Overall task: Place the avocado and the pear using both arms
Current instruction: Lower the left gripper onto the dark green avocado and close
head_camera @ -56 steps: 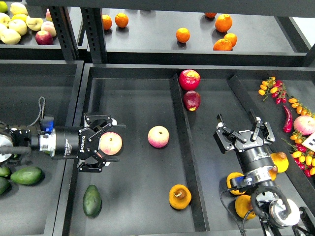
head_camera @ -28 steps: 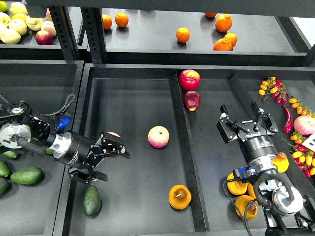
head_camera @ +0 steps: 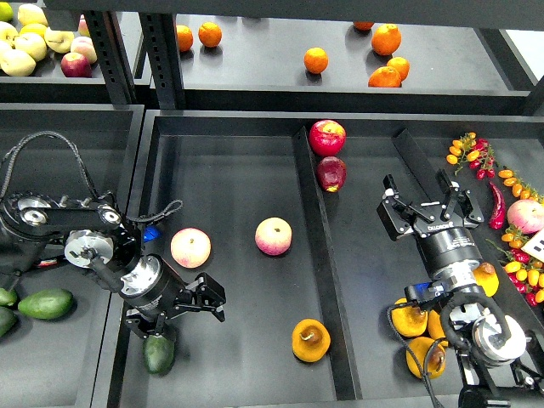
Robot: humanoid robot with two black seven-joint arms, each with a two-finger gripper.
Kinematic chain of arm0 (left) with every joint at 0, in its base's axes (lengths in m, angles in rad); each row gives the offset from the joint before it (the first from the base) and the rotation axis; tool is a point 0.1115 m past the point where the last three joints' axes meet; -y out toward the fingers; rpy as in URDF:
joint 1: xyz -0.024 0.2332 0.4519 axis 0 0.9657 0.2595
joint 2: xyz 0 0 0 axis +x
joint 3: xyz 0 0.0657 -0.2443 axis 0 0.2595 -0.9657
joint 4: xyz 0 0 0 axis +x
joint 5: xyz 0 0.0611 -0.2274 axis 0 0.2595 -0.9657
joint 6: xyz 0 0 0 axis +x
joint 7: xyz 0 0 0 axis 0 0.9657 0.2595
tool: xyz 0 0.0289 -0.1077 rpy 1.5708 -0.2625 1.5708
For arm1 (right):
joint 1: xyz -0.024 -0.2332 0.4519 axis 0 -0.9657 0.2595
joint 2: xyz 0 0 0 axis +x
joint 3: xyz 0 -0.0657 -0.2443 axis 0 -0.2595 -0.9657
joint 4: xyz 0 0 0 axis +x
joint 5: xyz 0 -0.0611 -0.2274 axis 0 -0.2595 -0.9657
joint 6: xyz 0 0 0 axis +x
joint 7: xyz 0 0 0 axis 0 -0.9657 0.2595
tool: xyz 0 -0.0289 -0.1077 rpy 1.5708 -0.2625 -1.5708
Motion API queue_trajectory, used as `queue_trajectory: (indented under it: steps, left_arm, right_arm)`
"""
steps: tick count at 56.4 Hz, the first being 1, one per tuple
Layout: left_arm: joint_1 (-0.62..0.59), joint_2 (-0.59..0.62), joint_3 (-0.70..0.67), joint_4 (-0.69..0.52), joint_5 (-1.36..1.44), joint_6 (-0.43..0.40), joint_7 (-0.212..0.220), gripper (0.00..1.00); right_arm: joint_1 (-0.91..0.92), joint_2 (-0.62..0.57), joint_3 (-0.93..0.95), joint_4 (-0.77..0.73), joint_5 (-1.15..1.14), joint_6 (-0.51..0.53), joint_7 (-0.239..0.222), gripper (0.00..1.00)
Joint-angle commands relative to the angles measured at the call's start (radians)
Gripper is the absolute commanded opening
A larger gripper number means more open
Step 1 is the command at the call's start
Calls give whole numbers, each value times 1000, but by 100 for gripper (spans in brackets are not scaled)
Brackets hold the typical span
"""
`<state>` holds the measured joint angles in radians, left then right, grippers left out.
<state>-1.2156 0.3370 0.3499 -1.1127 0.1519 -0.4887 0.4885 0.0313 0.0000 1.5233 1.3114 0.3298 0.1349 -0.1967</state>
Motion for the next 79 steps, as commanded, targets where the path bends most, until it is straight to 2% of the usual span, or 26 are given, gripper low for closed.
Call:
queue_trajectory:
  steps: [1, 23, 39, 79]
  left_arm:
    - [-2, -27, 24, 27, -2, 0, 0, 99]
    - [-24, -52, 89, 36, 3, 0, 0, 99]
    - [-33, -99, 150, 90, -6, 0, 0, 99]
    - [-15, -133, 196, 179, -9, 0, 0, 99]
  right_arm:
    - [-1, 0, 0, 0, 0, 0, 2, 99]
    - [1, 0, 0, 0, 0, 2, 2, 99]
    - [1, 0, 0, 2, 2, 2, 2, 99]
    - [1, 0, -3, 2, 2, 2, 2, 99]
